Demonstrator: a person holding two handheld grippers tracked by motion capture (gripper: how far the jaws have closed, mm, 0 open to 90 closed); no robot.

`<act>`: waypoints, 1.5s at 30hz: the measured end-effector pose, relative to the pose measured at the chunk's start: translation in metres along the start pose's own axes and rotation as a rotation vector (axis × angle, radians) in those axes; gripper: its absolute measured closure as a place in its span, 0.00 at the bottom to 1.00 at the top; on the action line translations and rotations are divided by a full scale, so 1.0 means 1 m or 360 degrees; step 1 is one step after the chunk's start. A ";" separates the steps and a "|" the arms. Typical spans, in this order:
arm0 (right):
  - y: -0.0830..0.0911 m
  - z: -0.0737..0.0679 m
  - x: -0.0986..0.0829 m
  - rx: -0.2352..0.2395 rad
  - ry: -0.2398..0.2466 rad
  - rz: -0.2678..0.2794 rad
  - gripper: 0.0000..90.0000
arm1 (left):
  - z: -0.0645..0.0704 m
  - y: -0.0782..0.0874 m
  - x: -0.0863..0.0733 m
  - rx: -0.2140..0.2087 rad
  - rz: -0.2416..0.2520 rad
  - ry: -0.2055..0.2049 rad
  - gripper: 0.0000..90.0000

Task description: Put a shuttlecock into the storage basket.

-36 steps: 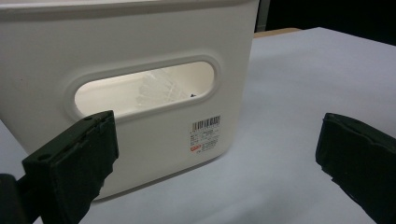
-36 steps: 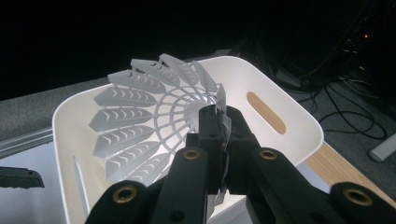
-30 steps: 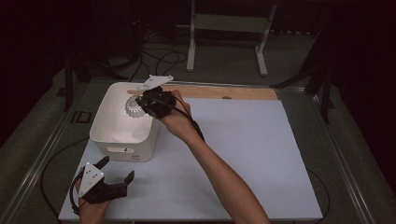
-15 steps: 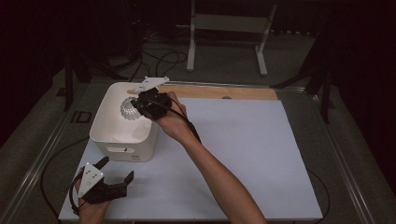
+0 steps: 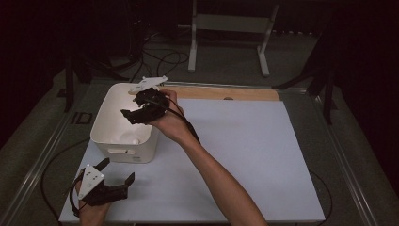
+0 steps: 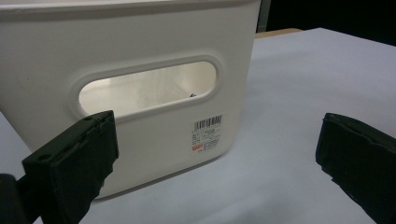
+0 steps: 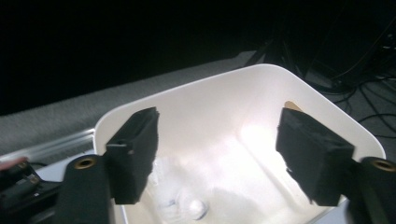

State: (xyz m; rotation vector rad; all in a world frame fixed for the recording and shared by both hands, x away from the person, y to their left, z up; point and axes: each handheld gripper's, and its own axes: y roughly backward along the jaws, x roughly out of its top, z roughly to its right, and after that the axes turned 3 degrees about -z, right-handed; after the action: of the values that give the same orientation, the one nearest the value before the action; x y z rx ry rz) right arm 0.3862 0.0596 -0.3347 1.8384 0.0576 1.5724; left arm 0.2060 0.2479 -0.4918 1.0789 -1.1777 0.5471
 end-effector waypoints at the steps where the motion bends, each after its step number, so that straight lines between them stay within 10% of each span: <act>1: 0.001 0.001 0.000 -0.0010 -0.0012 -0.0003 0.22 | 0.000 0.000 0.000 0.0000 0.0000 0.0000 0.00; 45: 0.033 0.028 -0.047 -0.0131 -0.0091 -0.0011 0.11 | 0.003 -0.002 0.000 0.0003 -0.0018 -0.0025 0.00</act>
State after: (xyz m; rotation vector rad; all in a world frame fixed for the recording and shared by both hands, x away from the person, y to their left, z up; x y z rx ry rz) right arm 0.3858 -0.0002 -0.3579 1.8156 -0.0265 1.4944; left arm 0.2067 0.2441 -0.4923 1.0926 -1.1844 0.5323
